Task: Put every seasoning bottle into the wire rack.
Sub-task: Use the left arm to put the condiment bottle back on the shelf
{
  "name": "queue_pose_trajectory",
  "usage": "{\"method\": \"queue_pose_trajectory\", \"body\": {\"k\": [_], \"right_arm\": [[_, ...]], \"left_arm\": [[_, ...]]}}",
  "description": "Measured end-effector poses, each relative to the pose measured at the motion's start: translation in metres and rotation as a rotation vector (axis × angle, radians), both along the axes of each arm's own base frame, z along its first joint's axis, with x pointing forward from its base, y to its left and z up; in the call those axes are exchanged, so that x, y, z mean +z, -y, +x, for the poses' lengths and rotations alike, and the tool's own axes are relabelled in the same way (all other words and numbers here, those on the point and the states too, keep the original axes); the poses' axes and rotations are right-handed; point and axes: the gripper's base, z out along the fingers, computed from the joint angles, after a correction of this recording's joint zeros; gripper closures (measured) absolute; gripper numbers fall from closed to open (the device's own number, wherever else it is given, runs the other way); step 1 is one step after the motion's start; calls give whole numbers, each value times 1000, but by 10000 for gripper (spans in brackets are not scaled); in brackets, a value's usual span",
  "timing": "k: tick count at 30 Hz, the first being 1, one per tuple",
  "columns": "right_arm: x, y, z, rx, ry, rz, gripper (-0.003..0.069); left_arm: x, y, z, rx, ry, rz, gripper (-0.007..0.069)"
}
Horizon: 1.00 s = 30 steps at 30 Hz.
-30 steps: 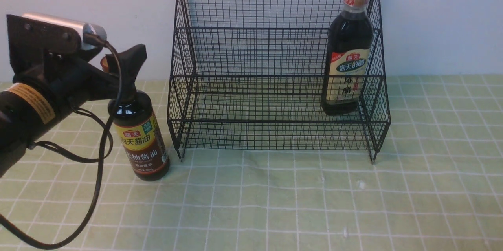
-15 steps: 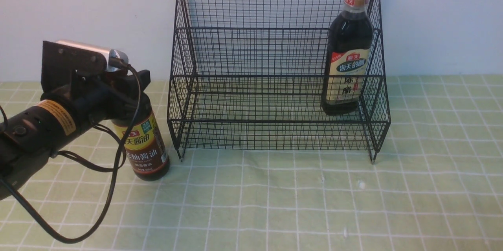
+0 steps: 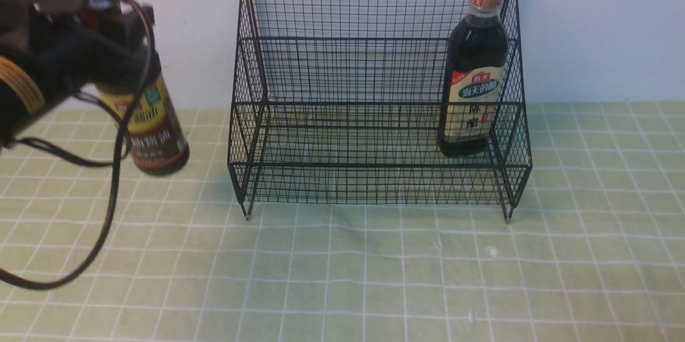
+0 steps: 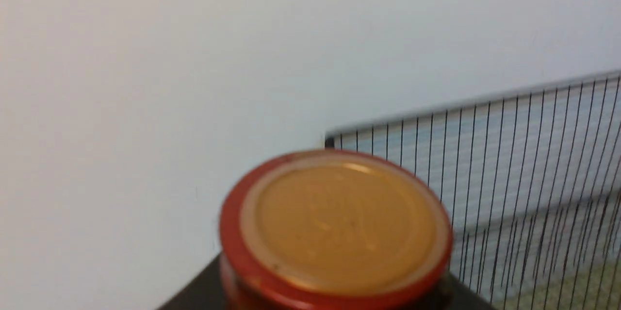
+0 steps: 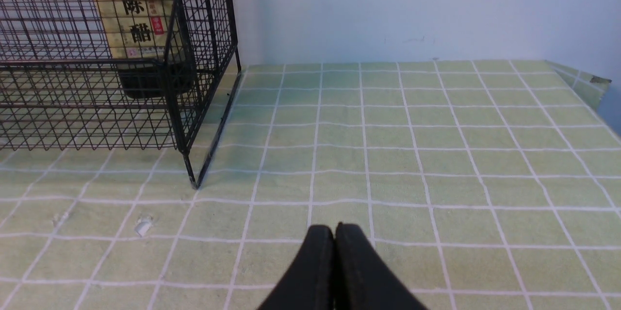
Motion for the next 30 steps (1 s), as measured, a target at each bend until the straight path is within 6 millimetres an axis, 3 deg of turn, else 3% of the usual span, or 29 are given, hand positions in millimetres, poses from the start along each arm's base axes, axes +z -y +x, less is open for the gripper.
{"method": "queue_pose_trajectory", "body": {"k": [2, 3, 4, 5, 8, 10, 15, 20, 26, 30], "right_arm": [[0, 0, 0, 0, 0, 0, 672], [0, 0, 0, 0, 0, 0, 672], [0, 0, 0, 0, 0, 0, 672], [0, 0, 0, 0, 0, 0, 672], [0, 0, 0, 0, 0, 0, 672], [0, 0, 0, 0, 0, 0, 672], [0, 0, 0, 0, 0, 0, 672], [0, 0, 0, 0, 0, 0, 672], [0, 0, 0, 0, 0, 0, 672], [0, 0, 0, 0, 0, 0, 672]], "left_arm": [[14, 1, 1, -14, 38, -13, 369], [35, 4, 2, -44, 95, -30, 370], [37, 5, 2, -47, 103, -27, 370], [52, 10, 3, -74, 138, -31, 370], [65, 21, 7, -117, 170, -38, 372], [73, 39, 20, -177, 184, -42, 371], [67, 70, 45, -253, 160, -48, 372], [45, 101, 79, -303, 98, -45, 374], [15, 109, 101, -305, 26, -43, 374], [12, 111, 107, -314, 27, -63, 375]]}}
